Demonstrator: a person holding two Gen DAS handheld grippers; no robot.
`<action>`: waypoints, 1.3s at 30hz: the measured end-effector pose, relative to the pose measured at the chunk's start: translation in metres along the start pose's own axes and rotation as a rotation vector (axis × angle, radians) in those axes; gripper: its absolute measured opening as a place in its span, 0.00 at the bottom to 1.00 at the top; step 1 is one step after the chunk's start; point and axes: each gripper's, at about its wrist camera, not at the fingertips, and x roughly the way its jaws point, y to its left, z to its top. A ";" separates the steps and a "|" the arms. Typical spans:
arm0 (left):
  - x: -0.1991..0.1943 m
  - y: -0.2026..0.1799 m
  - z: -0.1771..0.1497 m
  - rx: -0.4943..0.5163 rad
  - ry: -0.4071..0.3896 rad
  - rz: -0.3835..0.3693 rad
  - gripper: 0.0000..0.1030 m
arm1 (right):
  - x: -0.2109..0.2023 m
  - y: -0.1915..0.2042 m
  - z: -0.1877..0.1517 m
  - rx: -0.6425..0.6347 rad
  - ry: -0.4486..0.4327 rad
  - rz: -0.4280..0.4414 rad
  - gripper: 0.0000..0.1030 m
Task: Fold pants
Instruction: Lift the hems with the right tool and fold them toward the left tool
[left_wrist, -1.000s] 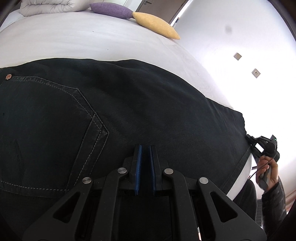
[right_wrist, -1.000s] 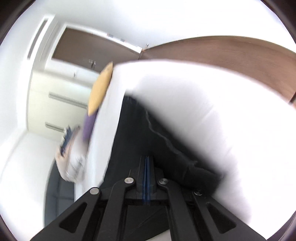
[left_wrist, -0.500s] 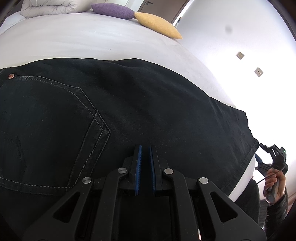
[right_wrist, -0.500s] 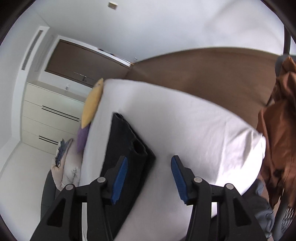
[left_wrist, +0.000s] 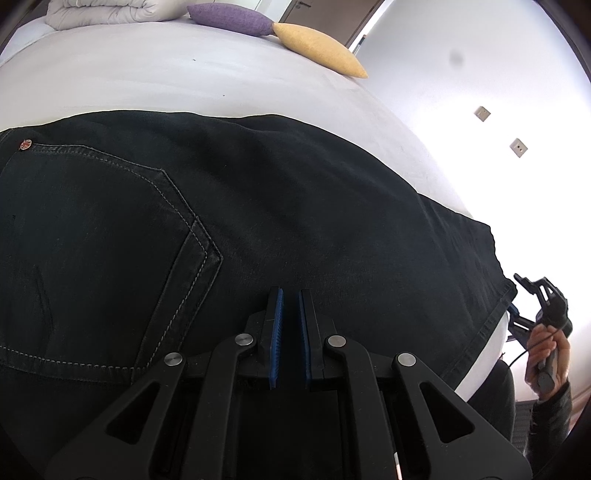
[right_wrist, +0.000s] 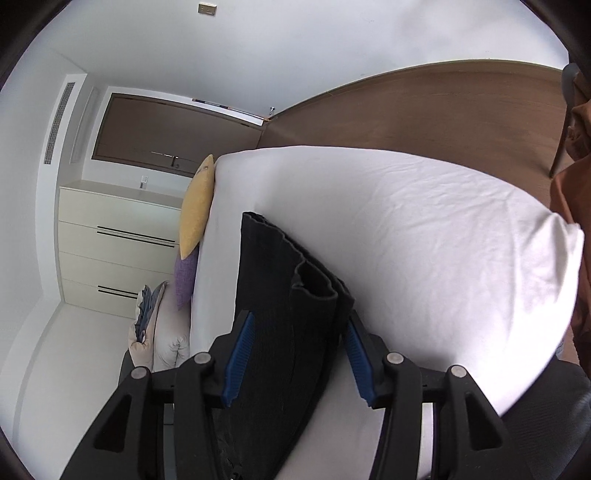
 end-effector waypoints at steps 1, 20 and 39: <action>0.000 0.000 0.000 0.000 0.000 -0.001 0.08 | -0.001 0.001 0.002 0.000 -0.003 0.000 0.39; -0.008 -0.009 0.006 0.023 0.014 0.066 0.08 | 0.026 0.134 -0.106 -0.842 -0.020 -0.222 0.11; 0.062 -0.109 0.055 -0.160 0.205 -0.362 0.90 | 0.071 0.144 -0.271 -1.614 -0.132 -0.482 0.12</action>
